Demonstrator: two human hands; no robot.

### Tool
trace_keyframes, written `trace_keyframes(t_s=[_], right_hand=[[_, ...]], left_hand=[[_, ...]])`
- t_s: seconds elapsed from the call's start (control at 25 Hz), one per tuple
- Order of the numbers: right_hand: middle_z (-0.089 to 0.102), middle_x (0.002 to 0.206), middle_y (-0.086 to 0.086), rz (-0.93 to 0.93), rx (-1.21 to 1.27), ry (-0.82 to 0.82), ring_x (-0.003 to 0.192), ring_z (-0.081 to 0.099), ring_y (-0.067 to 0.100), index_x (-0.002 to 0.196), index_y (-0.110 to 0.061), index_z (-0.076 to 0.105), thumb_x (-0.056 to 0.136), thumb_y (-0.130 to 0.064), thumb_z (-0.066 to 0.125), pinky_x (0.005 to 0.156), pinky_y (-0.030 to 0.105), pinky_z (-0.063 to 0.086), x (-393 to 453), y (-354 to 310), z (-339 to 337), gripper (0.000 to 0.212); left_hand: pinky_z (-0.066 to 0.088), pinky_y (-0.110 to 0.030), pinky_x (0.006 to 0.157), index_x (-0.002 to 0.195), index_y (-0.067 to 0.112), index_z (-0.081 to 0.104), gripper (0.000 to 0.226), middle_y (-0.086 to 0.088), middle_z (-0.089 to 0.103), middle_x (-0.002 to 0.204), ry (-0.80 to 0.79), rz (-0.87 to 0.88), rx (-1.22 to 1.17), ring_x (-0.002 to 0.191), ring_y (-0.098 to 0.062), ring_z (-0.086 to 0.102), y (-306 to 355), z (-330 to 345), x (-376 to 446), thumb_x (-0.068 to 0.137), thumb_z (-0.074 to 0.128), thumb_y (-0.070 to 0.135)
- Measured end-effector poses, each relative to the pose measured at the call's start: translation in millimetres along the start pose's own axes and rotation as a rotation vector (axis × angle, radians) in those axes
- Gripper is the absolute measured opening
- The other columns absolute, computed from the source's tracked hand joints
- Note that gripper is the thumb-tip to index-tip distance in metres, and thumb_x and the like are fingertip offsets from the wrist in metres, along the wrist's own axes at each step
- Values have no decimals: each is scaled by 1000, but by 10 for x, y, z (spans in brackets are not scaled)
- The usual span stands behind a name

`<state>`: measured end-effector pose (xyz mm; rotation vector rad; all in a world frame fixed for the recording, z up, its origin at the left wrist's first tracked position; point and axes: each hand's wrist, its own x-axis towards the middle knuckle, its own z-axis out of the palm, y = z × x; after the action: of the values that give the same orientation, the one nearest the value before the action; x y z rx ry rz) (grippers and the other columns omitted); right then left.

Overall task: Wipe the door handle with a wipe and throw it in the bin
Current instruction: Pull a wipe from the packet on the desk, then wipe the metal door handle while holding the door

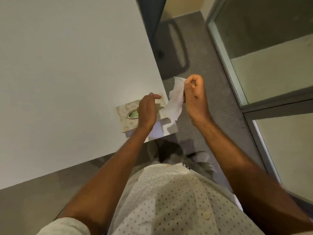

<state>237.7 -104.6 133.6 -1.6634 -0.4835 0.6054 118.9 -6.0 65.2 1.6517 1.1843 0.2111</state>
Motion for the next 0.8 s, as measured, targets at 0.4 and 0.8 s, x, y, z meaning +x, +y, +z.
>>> trace_keyframes(t_s=[0.4,0.8], right_hand=[[55,91,-3,9,-20,425,71,54,5,110,-9,48,106,-11,44,59,22,44,-118,52,-2636,6],[67,80,-2,173,-6,480,72,60,10,93,-8,70,93,-40,73,64,27,45,-878,132,-5245,32]], left_hand=[[50,-30,73,89,13,56,28,-5,58,82,-586,198,-331,78,-16,57,2003,2046,-722,116,46,15],[57,-55,87,92,7,58,38,-24,66,95,-646,320,-267,89,-34,66,3226,4338,-1679,102,50,43]])
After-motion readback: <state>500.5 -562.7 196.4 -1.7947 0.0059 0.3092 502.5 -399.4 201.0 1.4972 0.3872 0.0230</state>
